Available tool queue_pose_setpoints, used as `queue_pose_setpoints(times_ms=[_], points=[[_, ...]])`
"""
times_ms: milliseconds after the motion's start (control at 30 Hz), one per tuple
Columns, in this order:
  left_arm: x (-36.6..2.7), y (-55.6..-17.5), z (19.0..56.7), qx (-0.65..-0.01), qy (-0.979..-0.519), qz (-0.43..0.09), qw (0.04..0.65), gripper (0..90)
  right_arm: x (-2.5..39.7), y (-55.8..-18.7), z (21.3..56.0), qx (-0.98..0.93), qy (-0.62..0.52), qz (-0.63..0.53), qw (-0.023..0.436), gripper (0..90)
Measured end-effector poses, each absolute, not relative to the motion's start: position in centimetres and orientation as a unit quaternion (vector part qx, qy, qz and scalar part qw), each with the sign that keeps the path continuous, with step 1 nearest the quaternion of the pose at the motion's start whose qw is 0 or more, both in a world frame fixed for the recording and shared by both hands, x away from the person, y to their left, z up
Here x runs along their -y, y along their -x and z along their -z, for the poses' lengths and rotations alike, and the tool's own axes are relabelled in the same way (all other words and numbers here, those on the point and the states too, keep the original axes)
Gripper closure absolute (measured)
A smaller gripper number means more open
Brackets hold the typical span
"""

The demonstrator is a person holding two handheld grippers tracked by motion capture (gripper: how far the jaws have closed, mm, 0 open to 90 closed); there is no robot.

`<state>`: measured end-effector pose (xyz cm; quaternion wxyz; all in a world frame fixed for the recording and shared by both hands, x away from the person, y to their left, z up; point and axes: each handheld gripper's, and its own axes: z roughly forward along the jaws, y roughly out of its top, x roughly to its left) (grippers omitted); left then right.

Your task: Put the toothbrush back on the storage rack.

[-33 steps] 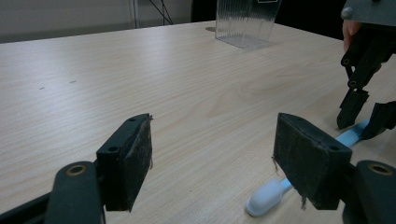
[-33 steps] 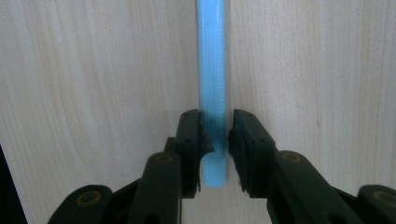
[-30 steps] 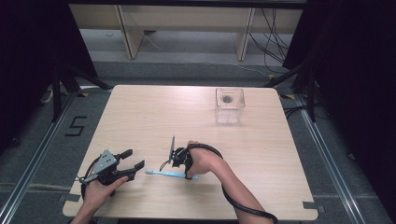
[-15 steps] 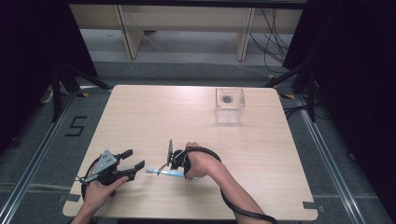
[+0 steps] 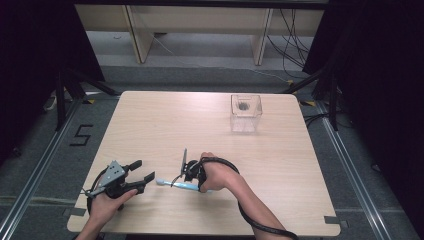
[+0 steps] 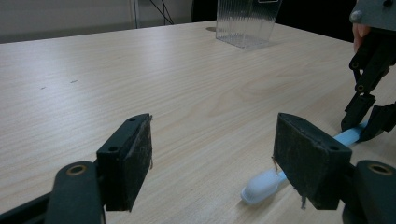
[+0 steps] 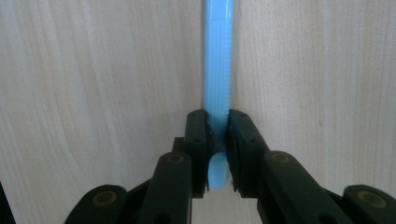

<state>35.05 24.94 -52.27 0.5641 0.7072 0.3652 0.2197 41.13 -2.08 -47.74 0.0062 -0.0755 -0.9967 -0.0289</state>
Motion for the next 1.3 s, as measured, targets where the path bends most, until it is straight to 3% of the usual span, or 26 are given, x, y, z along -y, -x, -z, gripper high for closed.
queue_pose_setpoints(times_ms=[333,733,1300], points=[[-25.2,-34.9,51.9,-0.367,-0.697,-0.229,0.572,27.5,3.2,-41.3,46.7,0.993,0.097,0.064,-0.007,79.2],[-24.9,-34.8,51.5,-0.371,-0.689,-0.218,0.583,27.1,6.4,-40.4,45.4,0.967,0.168,0.186,-0.043,79.2],[-22.7,-35.8,49.8,-0.35,-0.686,-0.185,0.611,27.3,9.5,-38.8,46.7,0.907,0.19,0.358,-0.113,79.2]])
